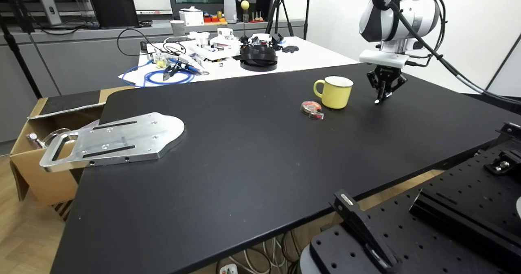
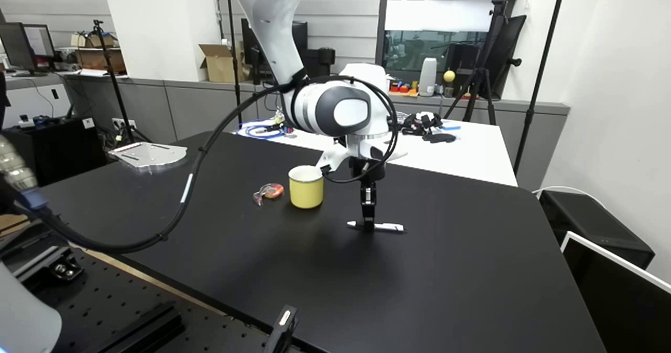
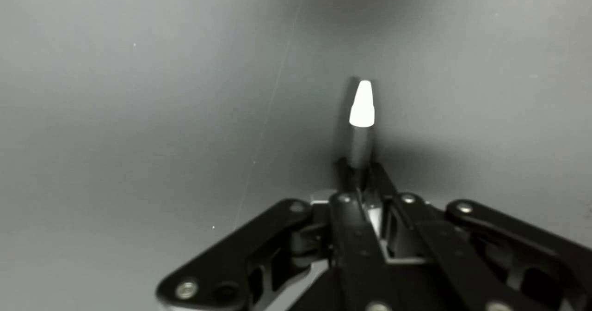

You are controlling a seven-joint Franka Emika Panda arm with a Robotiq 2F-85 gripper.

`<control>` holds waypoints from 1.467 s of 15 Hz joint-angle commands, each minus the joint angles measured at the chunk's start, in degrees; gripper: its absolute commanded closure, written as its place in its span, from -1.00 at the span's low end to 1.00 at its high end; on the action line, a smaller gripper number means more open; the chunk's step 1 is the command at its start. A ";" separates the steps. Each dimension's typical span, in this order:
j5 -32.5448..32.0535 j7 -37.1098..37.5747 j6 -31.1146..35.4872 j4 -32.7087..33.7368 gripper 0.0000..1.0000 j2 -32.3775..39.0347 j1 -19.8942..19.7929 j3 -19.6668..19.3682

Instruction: Put the pen in the cup

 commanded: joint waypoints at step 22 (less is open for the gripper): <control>33.69 3.97 -48.06 8.74 0.94 -16.48 -8.06 11.66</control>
